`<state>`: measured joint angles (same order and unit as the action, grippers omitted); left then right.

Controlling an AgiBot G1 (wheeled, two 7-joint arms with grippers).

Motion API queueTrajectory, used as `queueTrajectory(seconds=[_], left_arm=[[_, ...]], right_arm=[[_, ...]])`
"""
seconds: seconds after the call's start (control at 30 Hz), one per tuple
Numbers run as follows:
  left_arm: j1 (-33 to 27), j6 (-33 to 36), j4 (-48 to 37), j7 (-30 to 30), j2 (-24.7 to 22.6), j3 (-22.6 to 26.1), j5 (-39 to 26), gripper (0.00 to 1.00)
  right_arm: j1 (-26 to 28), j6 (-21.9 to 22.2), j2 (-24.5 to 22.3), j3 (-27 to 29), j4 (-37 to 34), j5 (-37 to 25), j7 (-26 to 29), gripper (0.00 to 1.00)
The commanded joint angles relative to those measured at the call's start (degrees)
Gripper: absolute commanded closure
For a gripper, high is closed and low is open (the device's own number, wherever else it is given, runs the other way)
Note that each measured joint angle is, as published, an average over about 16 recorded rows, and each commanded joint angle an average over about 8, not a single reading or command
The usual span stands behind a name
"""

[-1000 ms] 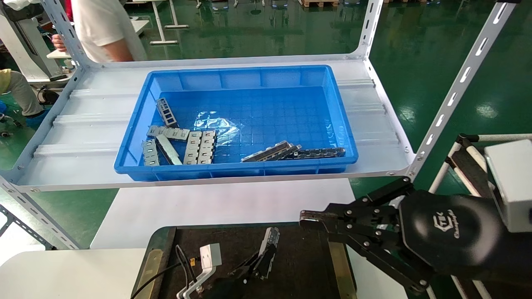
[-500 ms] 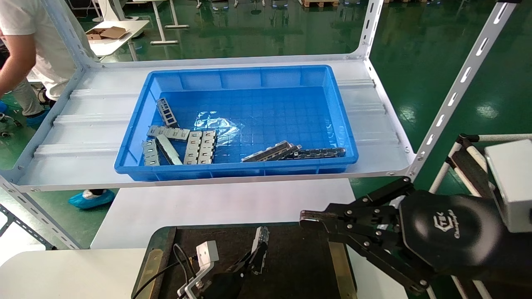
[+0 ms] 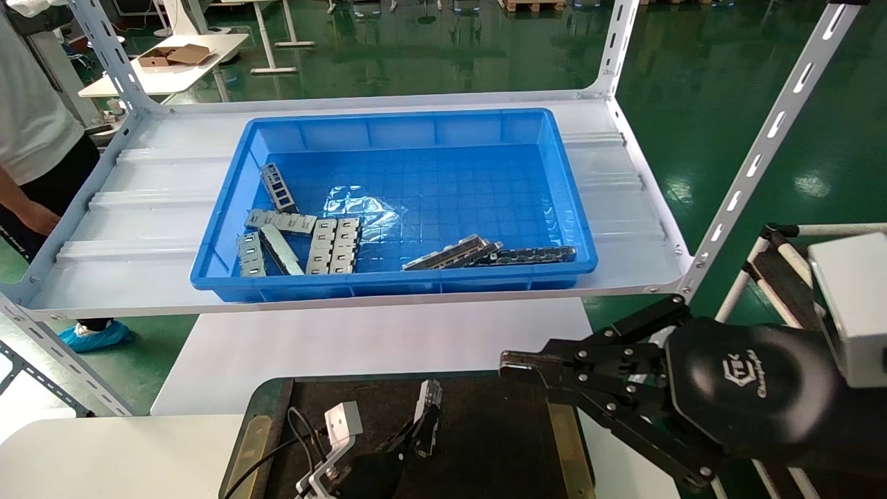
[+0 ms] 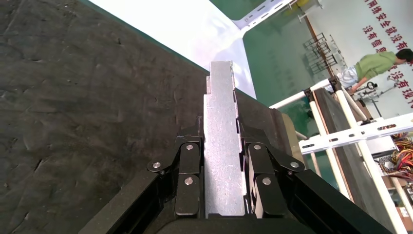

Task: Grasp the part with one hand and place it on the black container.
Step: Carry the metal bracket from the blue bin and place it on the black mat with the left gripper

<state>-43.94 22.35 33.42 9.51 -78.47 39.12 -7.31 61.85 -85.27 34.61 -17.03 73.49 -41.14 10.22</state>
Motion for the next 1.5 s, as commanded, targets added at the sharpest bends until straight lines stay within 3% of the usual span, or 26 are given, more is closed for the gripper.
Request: queueTrajectory(seconds=[0.03, 0.2, 0.3, 0.43, 0.5, 0.53, 0.6, 0.73, 0.8, 0.83, 1.5], left_arm=[[-0.2, -0.4, -0.2, 0.8, 0.0, 0.8, 1.7, 1.0], [-0.5, -1.2, -0.3, 2.7, 0.0, 2.8, 5.7, 1.0], [-0.6, -1.5, -0.4, 4.0, 0.0, 3.8, 8.0, 1.0], [-0.8, -1.7, -0.6, 5.9, 0.0, 5.1, 11.0, 1.0], [-0.9, -1.7, -0.8, 6.9, 0.0, 5.7, 12.4, 0.95], [-0.9, -1.7, -0.9, 7.4, 0.0, 6.0, 13.1, 0.89], [-1.0, -1.7, -1.1, 8.3, 0.0, 6.6, 14.5, 0.67], [-1.1, -1.5, -1.4, 10.0, 0.0, 7.7, 17.3, 0.19], [-1.2, -1.4, -1.6, 10.8, 0.0, 8.2, 18.7, 0.03], [-1.2, -1.4, -1.6, 11.2, 0.0, 8.5, 19.4, 0.0], [-2.3, 0.7, -2.2, 18.5, 0.1, 14.5, 31.4, 0.0]], right_arm=[[0.0, 0.0, 0.0, 0.0, 0.0, 0.0, 0.0, 1.0], [0.0, 0.0, 0.0, 0.0, 0.0, 0.0, 0.0, 0.94], [0.0, 0.0, 0.0, 0.0, 0.0, 0.0, 0.0, 0.83], [0.0, 0.0, 0.0, 0.0, 0.0, 0.0, 0.0, 0.43], [0.0, 0.0, 0.0, 0.0, 0.0, 0.0, 0.0, 0.22], [0.0, 0.0, 0.0, -0.1, 0.0, 0.0, 0.0, 0.13], [0.0, 0.0, 0.0, -0.1, 0.0, 0.0, 0.0, 0.01], [0.0, 0.0, 0.0, -0.1, 0.0, 0.0, 0.0, 0.0], [0.0, 0.0, 0.0, -0.1, 0.0, 0.1, 0.0, 0.0], [0.0, 0.0, 0.0, -0.1, 0.0, 0.1, 0.0, 0.0], [0.0, 0.1, -0.1, -0.1, 0.0, 0.1, -0.1, 0.0]])
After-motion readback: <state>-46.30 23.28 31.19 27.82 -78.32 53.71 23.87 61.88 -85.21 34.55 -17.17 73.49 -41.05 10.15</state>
